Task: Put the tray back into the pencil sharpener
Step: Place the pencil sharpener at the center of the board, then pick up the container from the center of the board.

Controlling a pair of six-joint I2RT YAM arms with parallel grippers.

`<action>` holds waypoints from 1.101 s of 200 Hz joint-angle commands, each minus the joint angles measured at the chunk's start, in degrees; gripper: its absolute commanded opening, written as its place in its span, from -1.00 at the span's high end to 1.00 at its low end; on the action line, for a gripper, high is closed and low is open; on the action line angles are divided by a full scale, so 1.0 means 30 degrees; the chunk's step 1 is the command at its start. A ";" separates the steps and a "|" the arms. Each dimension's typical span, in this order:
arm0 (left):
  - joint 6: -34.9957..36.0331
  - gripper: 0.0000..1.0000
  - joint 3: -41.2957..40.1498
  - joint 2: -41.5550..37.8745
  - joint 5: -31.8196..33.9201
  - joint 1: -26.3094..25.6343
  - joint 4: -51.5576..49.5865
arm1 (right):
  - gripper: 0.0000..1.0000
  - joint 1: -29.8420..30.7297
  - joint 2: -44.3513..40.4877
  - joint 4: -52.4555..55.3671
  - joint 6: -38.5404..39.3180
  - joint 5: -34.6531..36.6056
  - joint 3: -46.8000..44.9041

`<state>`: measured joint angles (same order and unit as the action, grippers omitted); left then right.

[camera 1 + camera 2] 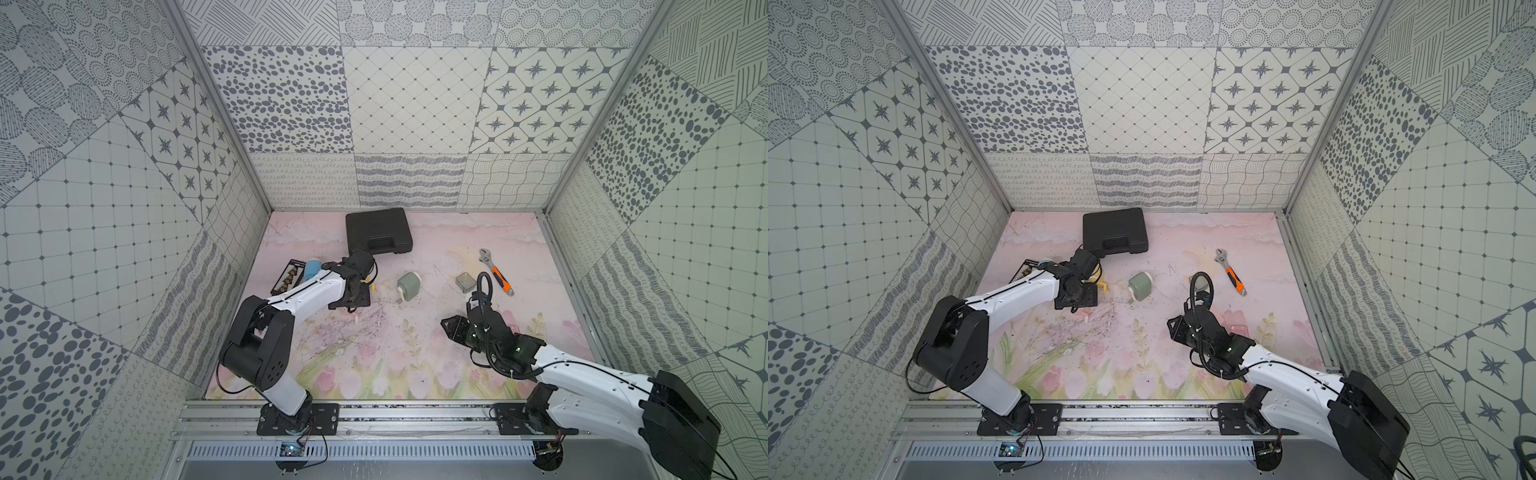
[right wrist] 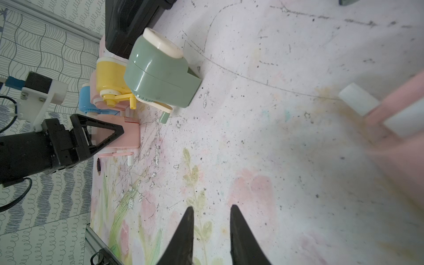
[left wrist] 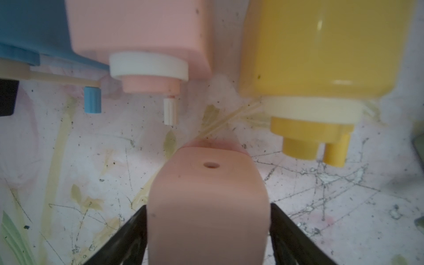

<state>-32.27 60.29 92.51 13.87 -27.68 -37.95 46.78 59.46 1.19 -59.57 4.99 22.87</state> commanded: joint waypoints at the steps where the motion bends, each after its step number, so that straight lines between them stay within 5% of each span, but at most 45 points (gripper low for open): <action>1: -0.0090 -0.73 0.0096 -0.0515 0.0525 0.0086 -0.0143 | 0.42 0.0035 -0.0077 0.0184 0.0367 -0.0053 0.0869; 50: 0.1547 -0.74 -0.0481 -0.5271 0.1627 0.0057 0.1003 | 0.39 -0.0357 -0.0320 0.4135 0.2007 0.0605 0.3381; 94: 0.6528 -0.69 -0.2458 -0.9903 -0.1535 0.0054 0.6890 | 0.35 -0.3714 0.0742 0.9182 0.5528 -0.0467 0.7432; 159: 0.9785 -0.68 -0.3524 -0.9736 -0.5775 0.0057 1.2044 | 0.17 -0.9002 0.5190 1.0886 1.0248 -0.2316 1.1019; 220: 0.9995 -0.68 -0.3323 -0.8724 -0.6231 0.0052 1.2268 | 0.09 -0.9941 0.9731 0.8370 0.5170 -0.1068 1.1805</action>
<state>-7.16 50.04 65.10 -0.34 -27.68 -8.05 17.26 86.74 31.24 -36.21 0.27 57.74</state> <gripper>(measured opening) 0.838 0.452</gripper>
